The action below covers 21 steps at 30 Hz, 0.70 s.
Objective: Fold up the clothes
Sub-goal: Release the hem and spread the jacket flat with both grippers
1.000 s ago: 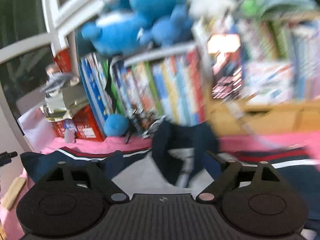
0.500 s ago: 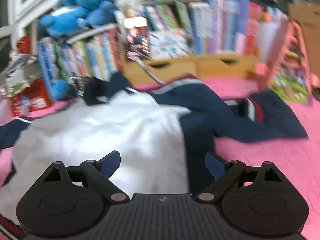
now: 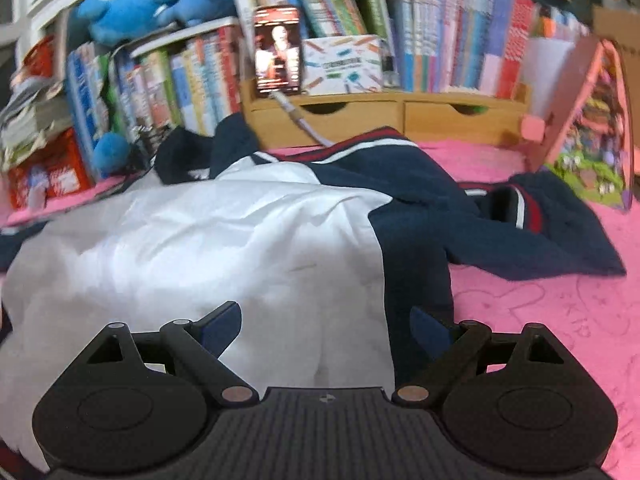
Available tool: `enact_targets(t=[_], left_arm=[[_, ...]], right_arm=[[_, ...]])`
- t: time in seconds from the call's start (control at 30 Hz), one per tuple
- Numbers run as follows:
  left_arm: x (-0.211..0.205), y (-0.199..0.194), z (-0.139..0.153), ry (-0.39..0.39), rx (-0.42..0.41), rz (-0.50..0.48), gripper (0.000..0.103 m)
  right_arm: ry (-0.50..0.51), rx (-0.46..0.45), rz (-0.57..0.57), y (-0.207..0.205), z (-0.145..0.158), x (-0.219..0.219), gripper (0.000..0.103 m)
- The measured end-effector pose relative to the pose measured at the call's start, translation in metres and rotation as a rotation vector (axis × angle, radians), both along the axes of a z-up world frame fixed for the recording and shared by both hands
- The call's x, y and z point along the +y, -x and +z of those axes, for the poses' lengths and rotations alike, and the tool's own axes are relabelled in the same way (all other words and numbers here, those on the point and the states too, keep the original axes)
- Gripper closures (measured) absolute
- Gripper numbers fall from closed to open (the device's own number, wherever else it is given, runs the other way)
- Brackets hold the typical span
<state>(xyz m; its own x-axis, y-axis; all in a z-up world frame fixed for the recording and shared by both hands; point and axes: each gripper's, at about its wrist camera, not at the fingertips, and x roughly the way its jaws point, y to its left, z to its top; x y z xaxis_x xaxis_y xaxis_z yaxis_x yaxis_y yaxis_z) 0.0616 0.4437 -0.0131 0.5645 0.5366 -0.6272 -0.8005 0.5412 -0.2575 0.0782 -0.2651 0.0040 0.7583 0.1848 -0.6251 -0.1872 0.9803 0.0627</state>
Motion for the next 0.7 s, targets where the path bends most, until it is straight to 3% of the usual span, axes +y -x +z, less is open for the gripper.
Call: enact_targets(t=[0.17, 0.37, 0.5, 0.7], left_arm=[[-0.039, 0.024, 0.030, -0.157, -0.062, -0.091, 0.046], [-0.134, 0.070, 0.054, -0.280, -0.114, -0.380, 0.046], [-0.231, 0.109, 0.055, -0.304, -0.147, -0.615, 0.037], [-0.342, 0.148, 0.033, -0.242, -0.104, -0.987, 0.034]], right_arm=[[0.010, -0.028, -0.024, 0.009, 0.007, -0.017, 0.011], [-0.040, -0.035, -0.054, 0.025, 0.009, -0.049, 0.011], [0.009, -0.060, -0.025, 0.048, 0.007, -0.062, 0.011], [0.090, -0.051, 0.065, 0.099, -0.006, -0.076, 0.011]])
